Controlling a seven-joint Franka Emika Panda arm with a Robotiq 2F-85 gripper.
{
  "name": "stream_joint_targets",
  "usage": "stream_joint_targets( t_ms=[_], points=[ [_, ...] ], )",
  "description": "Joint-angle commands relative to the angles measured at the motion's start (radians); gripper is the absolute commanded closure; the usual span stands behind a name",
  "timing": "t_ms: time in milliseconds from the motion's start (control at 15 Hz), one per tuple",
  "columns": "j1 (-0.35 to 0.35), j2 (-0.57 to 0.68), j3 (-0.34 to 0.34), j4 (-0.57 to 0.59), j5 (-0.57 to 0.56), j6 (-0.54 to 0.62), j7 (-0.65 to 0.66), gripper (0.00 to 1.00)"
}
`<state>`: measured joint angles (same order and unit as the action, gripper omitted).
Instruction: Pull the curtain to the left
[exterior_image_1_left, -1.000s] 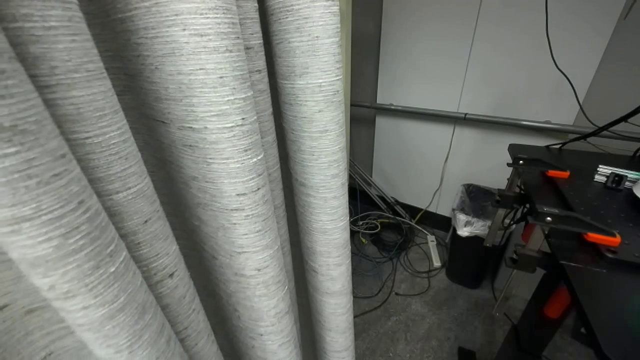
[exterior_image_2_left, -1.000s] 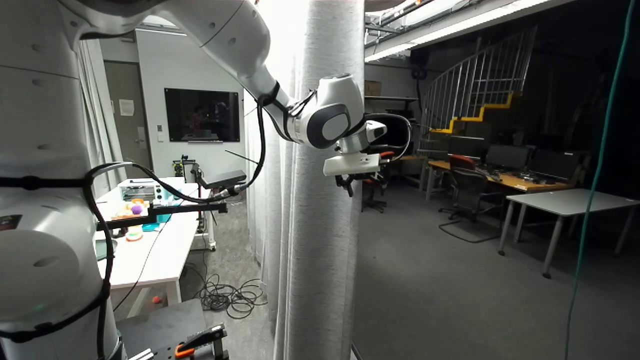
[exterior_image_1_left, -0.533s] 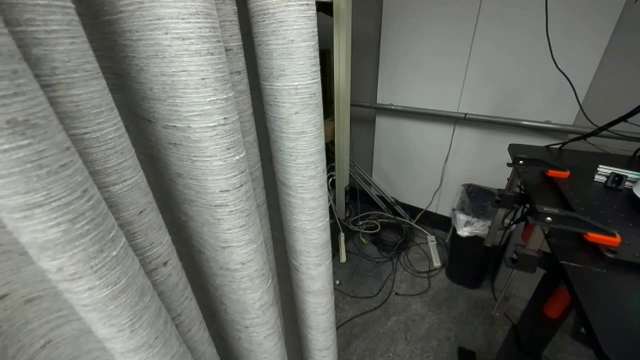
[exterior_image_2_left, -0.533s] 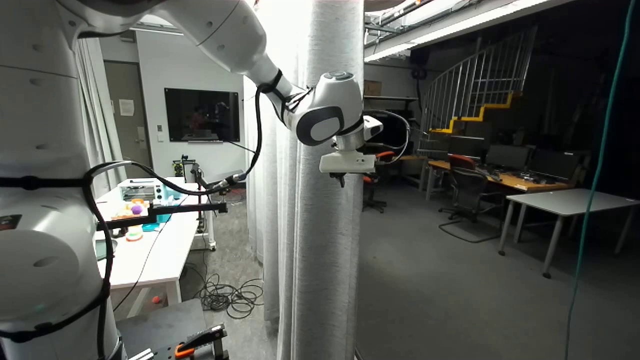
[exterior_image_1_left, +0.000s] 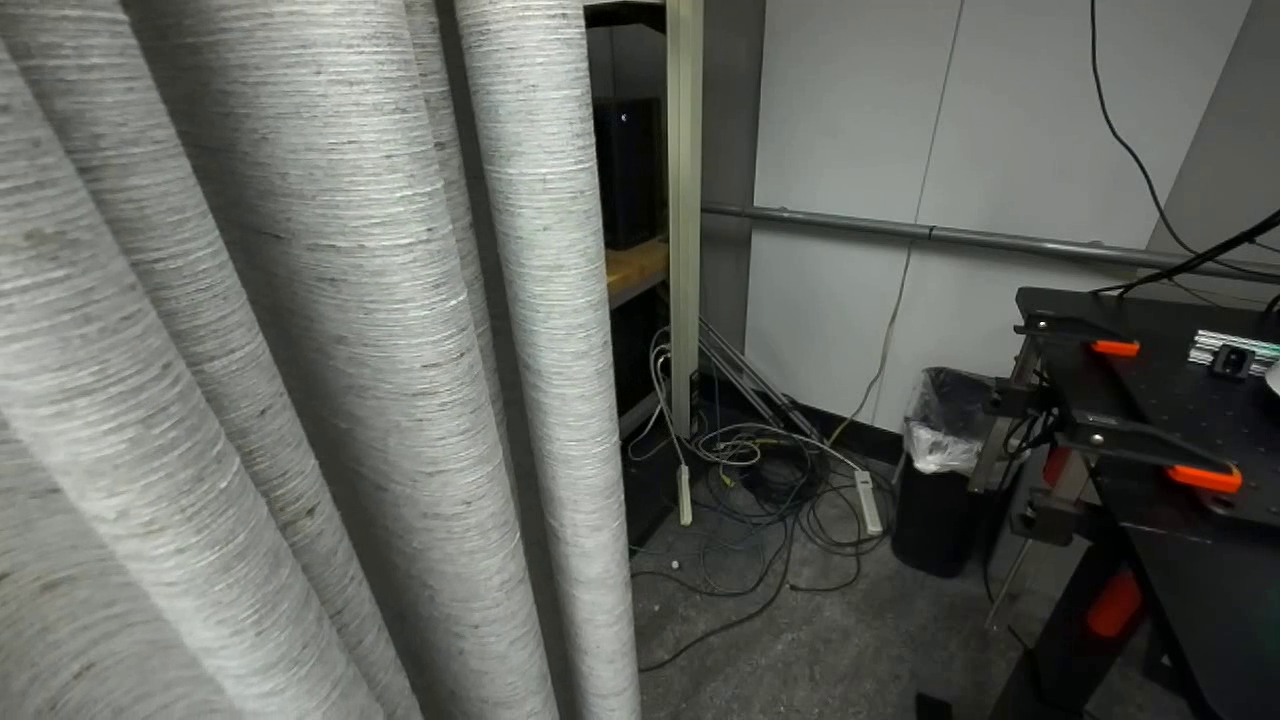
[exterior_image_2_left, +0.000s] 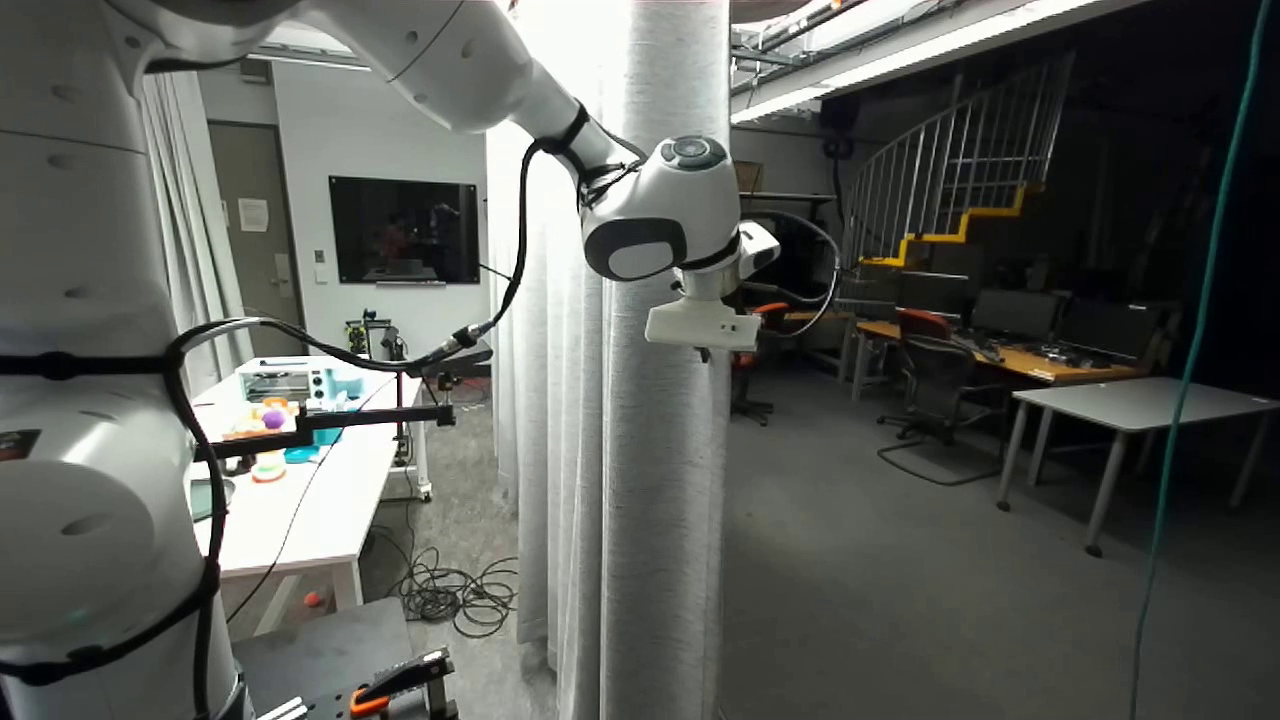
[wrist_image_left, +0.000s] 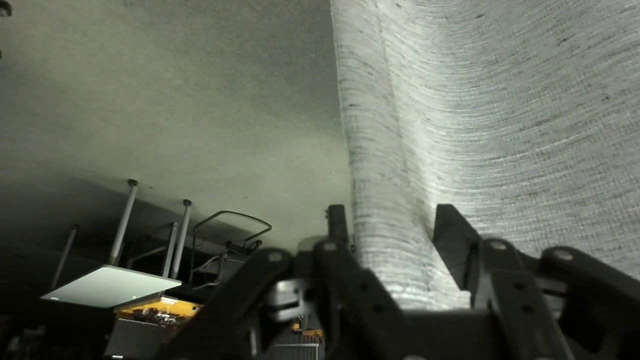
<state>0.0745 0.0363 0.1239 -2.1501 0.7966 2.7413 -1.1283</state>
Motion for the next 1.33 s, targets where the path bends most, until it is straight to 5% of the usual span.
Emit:
stream_joint_targets(
  t_ms=[0,200,800,1267],
  points=[
    [-0.014,-0.017,-0.016,-0.015,0.012,-0.004,-0.002,0.80],
    [-0.014,-0.018,-0.029,-0.043,-0.066,0.012,0.071,1.00],
    [0.016,0.014,-0.017,-0.060,-0.530,0.093,0.483,0.99],
    [0.096,0.079,0.061,0.025,-0.821,0.057,0.714,0.99]
  ],
)
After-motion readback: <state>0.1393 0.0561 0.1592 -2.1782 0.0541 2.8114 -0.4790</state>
